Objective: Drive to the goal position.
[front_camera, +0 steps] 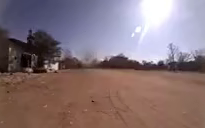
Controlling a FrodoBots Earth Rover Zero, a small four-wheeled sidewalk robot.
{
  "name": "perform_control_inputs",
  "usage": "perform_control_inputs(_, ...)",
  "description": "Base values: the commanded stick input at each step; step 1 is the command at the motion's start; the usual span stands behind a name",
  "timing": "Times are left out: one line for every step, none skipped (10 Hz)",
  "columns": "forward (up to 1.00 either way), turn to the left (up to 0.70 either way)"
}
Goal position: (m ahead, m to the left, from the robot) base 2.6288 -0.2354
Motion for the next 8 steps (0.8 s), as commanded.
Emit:
perform_control_inputs(1.0,0.0)
perform_control_inputs(1.0,0.0)
perform_control_inputs(1.0,0.0)
perform_control_inputs(1.0,0.0)
perform_control_inputs(1.0,0.0)
perform_control_inputs(1.0,0.0)
perform_control_inputs(1.0,0.0)
perform_control_inputs(1.0,0.0)
